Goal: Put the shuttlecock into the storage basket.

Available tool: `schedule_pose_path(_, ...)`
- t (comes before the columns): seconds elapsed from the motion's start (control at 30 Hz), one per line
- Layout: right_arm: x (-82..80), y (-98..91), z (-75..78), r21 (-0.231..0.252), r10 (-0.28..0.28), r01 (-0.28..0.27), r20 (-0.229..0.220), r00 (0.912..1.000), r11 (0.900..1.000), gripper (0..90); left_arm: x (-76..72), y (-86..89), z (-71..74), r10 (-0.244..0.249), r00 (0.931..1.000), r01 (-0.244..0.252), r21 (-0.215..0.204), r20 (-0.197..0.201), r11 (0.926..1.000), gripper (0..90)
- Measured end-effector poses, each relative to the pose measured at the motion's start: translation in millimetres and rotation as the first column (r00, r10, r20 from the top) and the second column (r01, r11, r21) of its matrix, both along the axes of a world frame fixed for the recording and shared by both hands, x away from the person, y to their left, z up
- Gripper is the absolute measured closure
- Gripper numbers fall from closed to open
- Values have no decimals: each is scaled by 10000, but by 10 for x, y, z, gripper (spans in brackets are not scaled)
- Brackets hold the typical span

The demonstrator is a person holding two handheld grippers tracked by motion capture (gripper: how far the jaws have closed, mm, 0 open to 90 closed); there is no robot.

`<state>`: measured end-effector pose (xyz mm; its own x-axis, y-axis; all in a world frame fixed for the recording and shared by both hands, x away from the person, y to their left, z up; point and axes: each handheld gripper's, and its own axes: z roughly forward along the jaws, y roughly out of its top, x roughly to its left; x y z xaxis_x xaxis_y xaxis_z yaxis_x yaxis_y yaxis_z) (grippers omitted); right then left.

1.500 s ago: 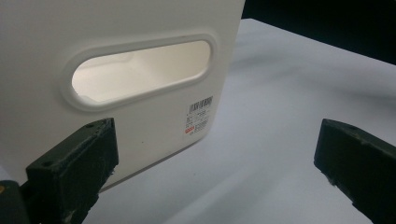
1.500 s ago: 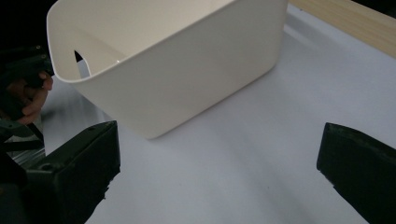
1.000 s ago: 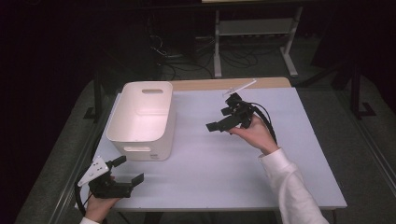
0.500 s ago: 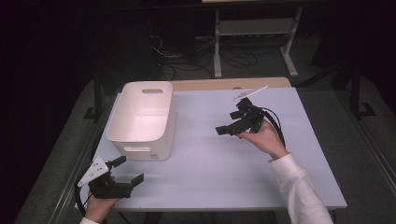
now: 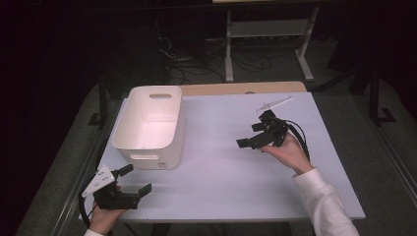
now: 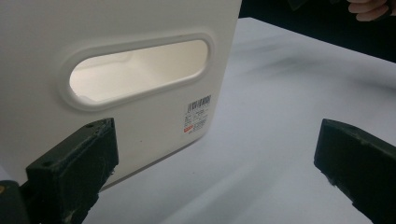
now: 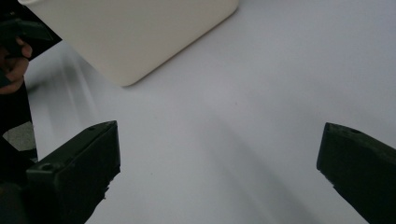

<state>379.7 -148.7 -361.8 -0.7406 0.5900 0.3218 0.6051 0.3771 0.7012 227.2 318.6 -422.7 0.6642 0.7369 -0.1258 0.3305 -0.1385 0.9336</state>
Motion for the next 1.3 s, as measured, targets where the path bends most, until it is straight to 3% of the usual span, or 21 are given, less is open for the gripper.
schedule_pose_path(1.3,-383,-478,-361,127,-876,872,310,9957,9961,0,-7,6,6,-77,10000,77,174,-20,9998,0)
